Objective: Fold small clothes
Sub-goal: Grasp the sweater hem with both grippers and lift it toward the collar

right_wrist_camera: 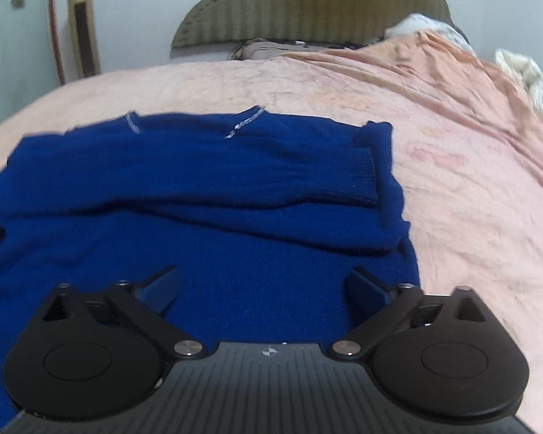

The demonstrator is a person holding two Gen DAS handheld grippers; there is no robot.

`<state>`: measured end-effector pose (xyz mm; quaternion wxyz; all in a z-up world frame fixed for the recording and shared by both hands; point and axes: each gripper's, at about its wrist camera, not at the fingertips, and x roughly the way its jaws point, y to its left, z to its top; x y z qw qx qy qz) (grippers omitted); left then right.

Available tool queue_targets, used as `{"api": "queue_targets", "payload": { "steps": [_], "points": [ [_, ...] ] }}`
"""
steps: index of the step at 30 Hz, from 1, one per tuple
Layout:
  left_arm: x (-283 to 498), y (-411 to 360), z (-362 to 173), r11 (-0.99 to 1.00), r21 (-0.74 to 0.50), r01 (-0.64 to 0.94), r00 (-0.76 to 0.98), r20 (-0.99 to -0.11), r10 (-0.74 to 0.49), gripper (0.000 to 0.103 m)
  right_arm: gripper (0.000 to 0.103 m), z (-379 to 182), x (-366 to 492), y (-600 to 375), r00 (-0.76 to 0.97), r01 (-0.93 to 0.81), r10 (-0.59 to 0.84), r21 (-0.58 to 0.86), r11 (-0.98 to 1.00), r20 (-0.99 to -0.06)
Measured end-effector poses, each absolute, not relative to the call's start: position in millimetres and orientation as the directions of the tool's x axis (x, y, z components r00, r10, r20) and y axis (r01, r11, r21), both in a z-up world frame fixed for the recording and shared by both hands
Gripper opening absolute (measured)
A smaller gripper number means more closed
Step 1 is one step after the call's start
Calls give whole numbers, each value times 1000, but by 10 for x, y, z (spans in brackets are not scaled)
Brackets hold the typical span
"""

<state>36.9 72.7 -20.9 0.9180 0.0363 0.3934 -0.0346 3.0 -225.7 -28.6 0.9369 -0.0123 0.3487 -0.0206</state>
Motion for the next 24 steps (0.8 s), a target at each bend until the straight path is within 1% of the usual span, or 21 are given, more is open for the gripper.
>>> {"api": "queue_targets", "payload": {
  "steps": [5,10,15,21,24],
  "points": [
    [341,746,-246,996,28,87,703,-710,-41,103,103,-299,31,-2299,761,30,-30,-10,999,-648],
    [250,803,-244,994,19,112,708,-703,-66,103,103,-299,14,-2299,770,37,-38,-16,999,-637],
    [79,943,-230,987,-17,157,695,-708,-123,103,103,-300,17,-2308,773,36,-32,-6,999,-633],
    [-188,1030,-235,967,-31,251,685,-701,-200,103,103,-298,10,-2319,776,37,-26,3,999,-630],
    [-254,1061,-220,960,-65,273,673,-700,-239,103,103,-297,4,-2311,774,40,-35,-6,999,-632]
  ]
}}
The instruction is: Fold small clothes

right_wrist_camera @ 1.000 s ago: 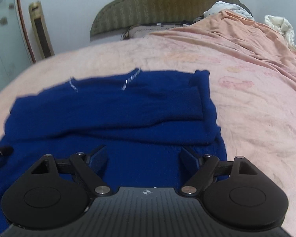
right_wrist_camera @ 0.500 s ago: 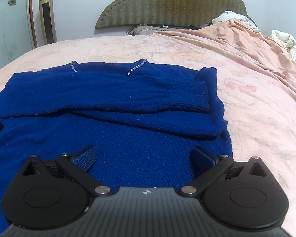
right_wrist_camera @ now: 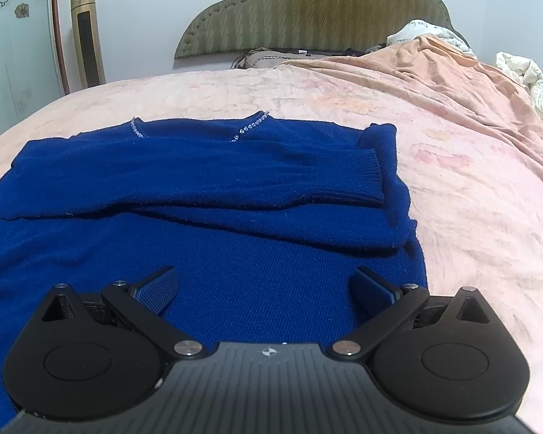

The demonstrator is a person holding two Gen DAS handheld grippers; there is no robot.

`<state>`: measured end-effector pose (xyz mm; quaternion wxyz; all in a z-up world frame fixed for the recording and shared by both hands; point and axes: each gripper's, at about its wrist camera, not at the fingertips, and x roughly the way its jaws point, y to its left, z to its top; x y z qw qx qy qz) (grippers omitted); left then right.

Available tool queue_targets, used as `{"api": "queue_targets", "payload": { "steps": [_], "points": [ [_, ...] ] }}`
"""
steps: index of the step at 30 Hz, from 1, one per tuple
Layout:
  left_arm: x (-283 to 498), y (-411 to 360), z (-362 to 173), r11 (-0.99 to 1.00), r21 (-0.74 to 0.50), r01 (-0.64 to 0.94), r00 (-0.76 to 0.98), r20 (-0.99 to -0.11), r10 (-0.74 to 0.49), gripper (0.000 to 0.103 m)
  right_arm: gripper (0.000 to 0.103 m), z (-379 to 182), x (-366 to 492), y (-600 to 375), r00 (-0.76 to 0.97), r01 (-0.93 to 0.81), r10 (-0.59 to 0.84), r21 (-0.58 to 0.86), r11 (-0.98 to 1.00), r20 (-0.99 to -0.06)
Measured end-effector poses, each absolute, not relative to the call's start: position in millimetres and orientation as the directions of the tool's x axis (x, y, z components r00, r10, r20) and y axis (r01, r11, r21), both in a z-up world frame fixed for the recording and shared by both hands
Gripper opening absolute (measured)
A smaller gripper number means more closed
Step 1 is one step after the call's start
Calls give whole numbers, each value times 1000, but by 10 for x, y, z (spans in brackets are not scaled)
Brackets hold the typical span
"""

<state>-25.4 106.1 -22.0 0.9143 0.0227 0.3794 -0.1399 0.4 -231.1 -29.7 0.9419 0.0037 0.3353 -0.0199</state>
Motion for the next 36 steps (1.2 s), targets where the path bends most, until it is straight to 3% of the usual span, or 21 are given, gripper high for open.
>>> {"api": "queue_targets", "payload": {
  "steps": [13,16,18,19,22,24,25,26,27,28,29,36],
  "points": [
    [-274,1085,-145,914,-221,341,579,-717,-389,98,102,2,-488,-2833,737,129,-28,100,987,-675],
    [-260,1079,-119,907,-247,341,564,-718,-408,87,98,-3,-669,-3056,709,165,-17,142,976,-705],
    [-248,1063,-106,898,-263,354,552,-717,-427,68,92,-33,-783,-3160,693,170,26,199,965,-721],
    [-241,1054,-105,897,-263,356,548,-719,-428,64,91,-45,-832,-3174,688,161,50,219,962,-724],
    [-221,1043,-97,903,-247,352,551,-725,-413,45,82,-45,-936,-3046,667,83,90,194,977,-739],
    [-199,1079,-97,905,-266,332,549,-726,-414,23,72,-40,-972,-2899,653,14,107,154,988,-749],
    [-185,1106,-99,904,-284,319,545,-725,-421,19,69,-43,-990,-2820,648,-17,109,129,992,-754],
    [-179,1131,-103,903,-301,308,544,-722,-426,13,60,-41,-1004,-2752,646,-45,107,102,994,-756],
    [-179,1150,-104,902,-312,299,545,-720,-430,11,40,-30,-1009,-2686,649,-64,99,76,995,-754],
    [-184,1162,-100,902,-318,292,549,-717,-430,10,29,-18,-1013,-2648,654,-70,96,67,995,-750],
    [-191,1167,-87,902,-320,289,555,-712,-430,8,9,2,-1004,-2652,656,-67,104,79,995,-747],
    [-184,1175,124,899,-322,295,631,-641,-437,7,6,233,-901,-2735,750,-45,101,102,994,-654]
  ]
}}
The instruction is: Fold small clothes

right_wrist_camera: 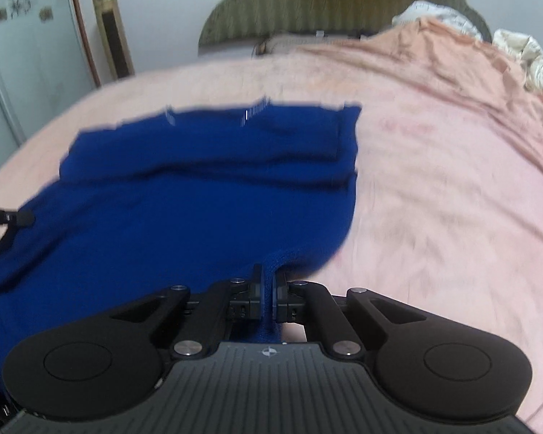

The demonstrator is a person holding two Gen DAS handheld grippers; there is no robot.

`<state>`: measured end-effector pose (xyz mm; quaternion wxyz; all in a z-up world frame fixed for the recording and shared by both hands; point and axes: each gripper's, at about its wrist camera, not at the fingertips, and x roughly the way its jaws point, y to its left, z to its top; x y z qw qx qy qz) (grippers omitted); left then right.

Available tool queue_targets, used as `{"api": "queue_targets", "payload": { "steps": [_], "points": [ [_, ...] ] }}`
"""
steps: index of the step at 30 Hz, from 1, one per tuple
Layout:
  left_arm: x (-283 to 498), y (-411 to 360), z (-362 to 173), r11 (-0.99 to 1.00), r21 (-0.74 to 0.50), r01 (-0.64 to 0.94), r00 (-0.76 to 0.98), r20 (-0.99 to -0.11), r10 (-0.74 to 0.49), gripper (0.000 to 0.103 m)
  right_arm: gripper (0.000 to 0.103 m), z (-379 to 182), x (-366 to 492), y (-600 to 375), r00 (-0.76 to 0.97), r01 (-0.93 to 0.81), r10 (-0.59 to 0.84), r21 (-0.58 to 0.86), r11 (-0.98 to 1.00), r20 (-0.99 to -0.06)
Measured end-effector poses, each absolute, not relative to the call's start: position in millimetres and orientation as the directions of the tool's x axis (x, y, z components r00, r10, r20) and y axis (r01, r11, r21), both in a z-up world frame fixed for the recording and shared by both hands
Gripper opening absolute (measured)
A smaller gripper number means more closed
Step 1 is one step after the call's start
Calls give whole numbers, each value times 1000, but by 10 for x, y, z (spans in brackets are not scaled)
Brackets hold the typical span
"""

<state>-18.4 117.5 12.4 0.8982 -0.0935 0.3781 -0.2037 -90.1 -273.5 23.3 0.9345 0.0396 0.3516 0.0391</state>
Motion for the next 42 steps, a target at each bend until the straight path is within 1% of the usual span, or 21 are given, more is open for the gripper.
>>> {"api": "queue_targets", "payload": {
  "steps": [7,11,13,14,15,16,18,19,22,23,24,25,26,27,30,32,34,35,38,39,42],
  "points": [
    [118,1219,251,914,-324,245,694,-599,-399,6,6,348,-338,-2870,821,-9,70,109,994,-567],
    [370,1246,190,935,-296,195,713,-612,-342,6,6,286,-57,-2997,827,54,13,103,993,-562],
    [442,1244,121,945,-278,172,708,-632,-315,6,7,195,68,-3053,804,81,1,110,991,-595],
    [449,1239,102,945,-278,172,700,-640,-316,6,16,148,105,-3098,790,104,-3,131,986,-613],
    [432,1235,89,945,-280,169,699,-642,-315,6,22,115,99,-3128,782,116,8,158,981,-624],
    [405,1233,83,948,-272,164,702,-644,-306,6,24,92,69,-3155,777,121,17,177,977,-629],
    [363,1221,71,956,-244,165,697,-657,-288,7,35,71,-48,-3181,779,123,17,180,976,-627],
    [344,1219,59,960,-229,162,693,-666,-276,8,37,66,-101,-3182,777,127,8,169,977,-629],
    [269,1243,47,966,-213,144,679,-689,-253,15,38,53,-299,-3185,767,146,-16,150,978,-642],
    [233,1257,47,967,-215,139,676,-693,-251,24,38,51,-371,-3194,764,149,-12,158,976,-646],
    [191,1272,49,967,-218,132,673,-697,-249,39,38,52,-440,-3204,761,151,-5,170,974,-648],
    [144,1283,52,968,-218,125,673,-698,-244,49,38,57,-508,-3205,760,153,0,179,972,-650],
    [89,1293,61,970,-214,118,679,-695,-236,67,39,53,-575,-3207,757,154,6,187,970,-653],
    [33,1297,75,971,-209,113,687,-690,-228,73,40,51,-629,-3203,753,153,13,194,969,-658],
    [-163,1281,87,971,-192,140,676,-698,-236,73,44,11,-815,-3199,737,139,64,244,960,-673],
    [-273,1284,68,964,-211,163,652,-710,-266,73,44,-28,-927,-3227,725,130,133,323,937,-676],
    [-383,1312,28,942,-273,193,606,-722,-334,73,45,-79,-1042,-3242,715,128,187,389,912,-674],
    [-431,1337,3,926,-320,199,582,-722,-374,73,46,-98,-1097,-3256,713,129,206,414,901,-670],
    [-551,1441,-89,862,-468,197,512,-701,-497,75,46,-146,-1266,-3283,713,125,261,485,866,-650],
    [-593,1458,-103,845,-495,202,502,-689,-523,77,46,-155,-1315,-3285,712,120,281,506,854,-644],
    [-693,1443,-129,805,-546,234,454,-671,-587,78,46,-189,-1418,-3219,696,81,349,552,830,-628]
  ]
}}
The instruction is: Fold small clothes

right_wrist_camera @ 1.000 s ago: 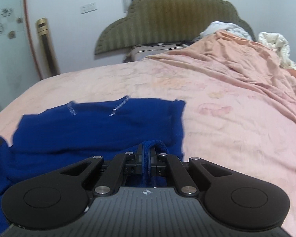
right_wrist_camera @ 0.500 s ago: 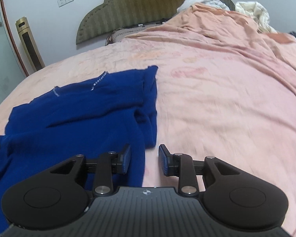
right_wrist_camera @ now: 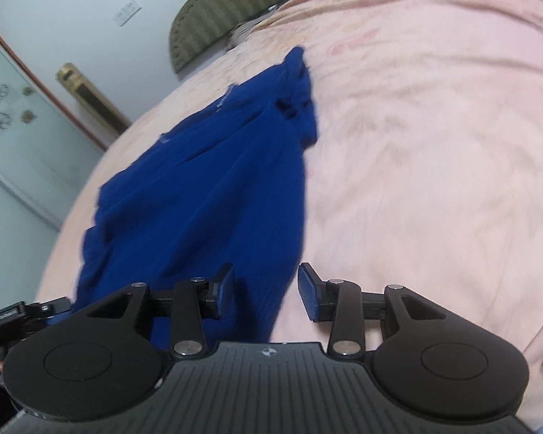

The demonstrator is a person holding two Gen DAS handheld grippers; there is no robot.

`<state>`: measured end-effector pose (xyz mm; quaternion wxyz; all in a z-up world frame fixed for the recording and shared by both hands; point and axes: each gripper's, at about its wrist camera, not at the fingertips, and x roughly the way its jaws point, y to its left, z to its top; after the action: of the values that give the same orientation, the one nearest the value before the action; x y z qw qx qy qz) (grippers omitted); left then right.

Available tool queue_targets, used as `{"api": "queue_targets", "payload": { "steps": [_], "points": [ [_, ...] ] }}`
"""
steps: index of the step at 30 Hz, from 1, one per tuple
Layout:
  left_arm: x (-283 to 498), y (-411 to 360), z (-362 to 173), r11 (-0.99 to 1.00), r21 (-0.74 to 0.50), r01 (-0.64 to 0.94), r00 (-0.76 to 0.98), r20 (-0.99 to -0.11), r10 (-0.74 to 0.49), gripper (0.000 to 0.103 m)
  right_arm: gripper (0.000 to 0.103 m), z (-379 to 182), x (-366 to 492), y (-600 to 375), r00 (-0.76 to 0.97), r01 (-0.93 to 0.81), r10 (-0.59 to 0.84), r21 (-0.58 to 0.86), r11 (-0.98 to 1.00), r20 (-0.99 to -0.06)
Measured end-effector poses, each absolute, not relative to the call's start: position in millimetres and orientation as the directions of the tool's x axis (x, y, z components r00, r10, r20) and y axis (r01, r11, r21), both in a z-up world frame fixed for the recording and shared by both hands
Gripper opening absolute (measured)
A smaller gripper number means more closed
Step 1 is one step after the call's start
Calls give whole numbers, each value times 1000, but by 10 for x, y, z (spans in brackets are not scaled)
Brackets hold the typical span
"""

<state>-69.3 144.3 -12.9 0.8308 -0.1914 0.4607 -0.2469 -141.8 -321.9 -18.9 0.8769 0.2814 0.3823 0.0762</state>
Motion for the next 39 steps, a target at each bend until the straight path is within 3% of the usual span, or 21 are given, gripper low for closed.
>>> {"api": "queue_targets", "payload": {
  "steps": [10,16,19,20,21,22,31,39],
  "points": [
    [-809,1166,-206,709,-646,284,375,-605,-702,78,44,-140,-1364,-2710,673,-39,366,463,885,-643],
    [-684,895,-210,698,-631,339,349,-605,-715,78,44,-107,-1255,-2486,670,-80,328,375,924,-666],
    [-715,774,-177,724,-563,398,348,-637,-687,75,30,-86,-1267,-2317,678,-105,240,232,967,-695],
    [-730,756,-173,734,-544,407,355,-646,-676,58,23,-76,-1272,-2308,678,-107,228,213,971,-699],
    [-732,744,-175,748,-523,409,359,-662,-658,29,20,-68,-1276,-2334,676,-104,240,233,967,-697],
    [-717,739,-190,768,-502,398,359,-685,-634,20,19,-65,-1273,-2391,673,-93,261,271,958,-692],
    [-877,974,237,723,-490,486,434,-583,-687,16,15,290,-1458,-2649,704,-173,401,406,897,-587],
    [-1060,1230,593,628,-541,559,357,-527,-771,13,15,680,-1792,-2716,697,-317,471,357,879,-541]
  ]
}}
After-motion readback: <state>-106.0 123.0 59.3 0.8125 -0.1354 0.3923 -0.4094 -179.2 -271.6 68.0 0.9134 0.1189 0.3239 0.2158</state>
